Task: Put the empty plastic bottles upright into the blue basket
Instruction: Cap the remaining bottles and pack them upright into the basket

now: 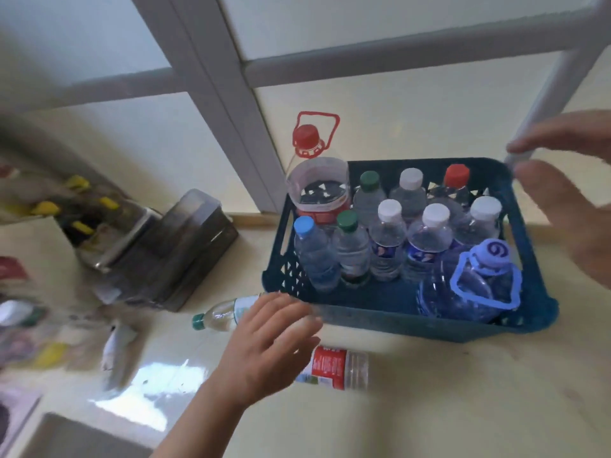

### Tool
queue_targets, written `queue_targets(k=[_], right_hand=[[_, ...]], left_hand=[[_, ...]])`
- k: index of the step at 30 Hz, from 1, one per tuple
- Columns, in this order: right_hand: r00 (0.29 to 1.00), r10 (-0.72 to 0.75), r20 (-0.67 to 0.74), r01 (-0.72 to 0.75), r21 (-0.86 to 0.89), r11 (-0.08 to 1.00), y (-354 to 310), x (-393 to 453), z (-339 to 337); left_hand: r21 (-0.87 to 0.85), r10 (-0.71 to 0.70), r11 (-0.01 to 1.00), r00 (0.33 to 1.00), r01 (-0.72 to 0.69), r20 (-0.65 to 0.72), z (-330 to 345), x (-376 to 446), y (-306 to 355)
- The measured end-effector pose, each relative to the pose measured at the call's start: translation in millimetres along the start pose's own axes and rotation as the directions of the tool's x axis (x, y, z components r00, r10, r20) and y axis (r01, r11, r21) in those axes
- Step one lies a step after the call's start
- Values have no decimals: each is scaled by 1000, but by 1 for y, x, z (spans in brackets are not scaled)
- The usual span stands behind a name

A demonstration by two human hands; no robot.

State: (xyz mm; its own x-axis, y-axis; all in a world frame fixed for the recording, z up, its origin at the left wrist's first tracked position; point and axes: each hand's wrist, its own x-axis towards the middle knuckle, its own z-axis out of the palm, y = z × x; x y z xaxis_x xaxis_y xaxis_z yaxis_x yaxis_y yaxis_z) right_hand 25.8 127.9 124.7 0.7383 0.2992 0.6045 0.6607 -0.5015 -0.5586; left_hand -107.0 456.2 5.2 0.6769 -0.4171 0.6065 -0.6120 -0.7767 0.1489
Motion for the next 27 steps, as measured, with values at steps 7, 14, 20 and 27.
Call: queue_targets(k=[7, 14, 20, 27], right_hand=[[880, -397, 260, 238, 482, 843, -112, -48, 116], [403, 96, 910, 185, -184, 965, -104, -100, 293], [286, 169, 943, 442, -287, 850, -112, -110, 350], [469, 8, 883, 238, -135, 962, -148, -58, 292]], left_hand=[[-64, -717, 697, 694, 714, -63, 0, -150, 3], [-299, -946, 295, 321, 907, 41, 23, -185, 18], [-210, -934, 321, 345, 923, 90, 40, -201, 17], [-401, -853, 383, 485, 832, 192, 41, -171, 16]])
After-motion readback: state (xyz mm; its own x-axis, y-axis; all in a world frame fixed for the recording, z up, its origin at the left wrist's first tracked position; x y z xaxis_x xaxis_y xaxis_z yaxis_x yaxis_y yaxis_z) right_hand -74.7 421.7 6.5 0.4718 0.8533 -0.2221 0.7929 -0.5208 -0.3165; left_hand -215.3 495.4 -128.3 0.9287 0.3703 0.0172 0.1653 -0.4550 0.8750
